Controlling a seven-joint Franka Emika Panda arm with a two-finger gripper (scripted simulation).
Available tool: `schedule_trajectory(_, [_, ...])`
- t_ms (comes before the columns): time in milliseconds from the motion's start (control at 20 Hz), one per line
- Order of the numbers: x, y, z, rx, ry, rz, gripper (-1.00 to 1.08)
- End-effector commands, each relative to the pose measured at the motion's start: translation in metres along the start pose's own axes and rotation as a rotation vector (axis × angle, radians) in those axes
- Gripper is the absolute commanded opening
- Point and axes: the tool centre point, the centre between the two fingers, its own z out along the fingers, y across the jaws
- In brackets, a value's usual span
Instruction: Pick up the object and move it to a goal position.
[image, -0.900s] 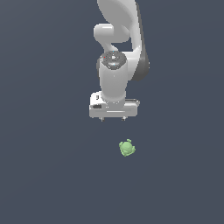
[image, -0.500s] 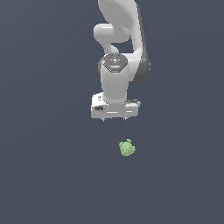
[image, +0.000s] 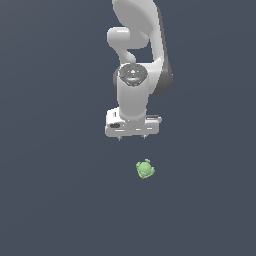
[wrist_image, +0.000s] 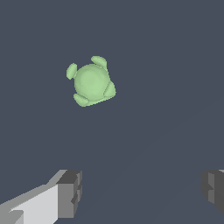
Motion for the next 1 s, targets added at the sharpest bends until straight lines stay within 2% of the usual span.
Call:
schedule_trajectory(0, [0.005,-0.003,0.003,-0.002,0.001,-0.016,1.0])
schedule_trajectory(950, [0.082,-0.046,0.057,-0.023,0.026,-0.284,1.0])
